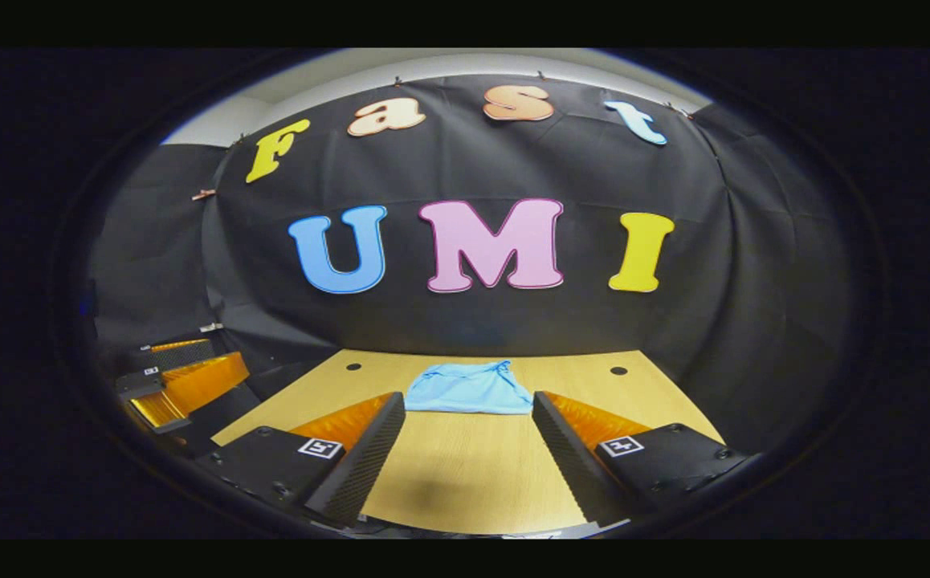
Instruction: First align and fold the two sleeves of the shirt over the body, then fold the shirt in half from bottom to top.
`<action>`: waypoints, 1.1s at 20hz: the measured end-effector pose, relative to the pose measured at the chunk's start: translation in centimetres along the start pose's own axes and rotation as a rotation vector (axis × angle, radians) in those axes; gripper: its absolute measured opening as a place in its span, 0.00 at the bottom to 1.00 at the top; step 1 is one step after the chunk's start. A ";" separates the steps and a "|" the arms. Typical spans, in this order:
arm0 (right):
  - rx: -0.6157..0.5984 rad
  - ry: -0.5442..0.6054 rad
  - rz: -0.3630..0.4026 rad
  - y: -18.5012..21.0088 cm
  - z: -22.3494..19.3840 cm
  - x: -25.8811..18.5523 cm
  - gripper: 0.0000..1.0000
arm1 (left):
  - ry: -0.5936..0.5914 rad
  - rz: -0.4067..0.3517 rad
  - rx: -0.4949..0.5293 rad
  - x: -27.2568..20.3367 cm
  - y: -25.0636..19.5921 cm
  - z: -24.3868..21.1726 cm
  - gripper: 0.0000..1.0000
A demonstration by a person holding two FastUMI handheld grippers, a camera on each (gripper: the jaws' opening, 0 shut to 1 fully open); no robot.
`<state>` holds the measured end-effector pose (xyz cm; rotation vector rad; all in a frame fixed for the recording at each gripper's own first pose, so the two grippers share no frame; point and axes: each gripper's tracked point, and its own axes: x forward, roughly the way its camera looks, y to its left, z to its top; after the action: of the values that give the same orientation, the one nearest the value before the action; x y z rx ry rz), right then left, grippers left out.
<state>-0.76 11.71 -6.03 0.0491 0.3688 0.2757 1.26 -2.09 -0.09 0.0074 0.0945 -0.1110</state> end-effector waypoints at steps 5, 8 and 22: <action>-0.034 -0.011 -0.005 0.6 -0.9 -1.9 1.00 | -0.023 -0.026 0.036 -2.0 -0.8 0.3 0.99; -0.032 -0.024 0.005 1.4 -1.2 -2.0 0.99 | -0.027 -0.023 0.011 -2.2 -0.9 0.1 0.99; -0.053 -0.007 -0.001 1.1 -2.7 -1.9 0.99 | -0.024 0.009 -0.006 -1.5 -0.3 -0.3 0.99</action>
<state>-3.75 12.19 -7.76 -0.0025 0.3547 0.2837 -0.27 -2.22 -0.27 0.0006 0.0712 -0.1014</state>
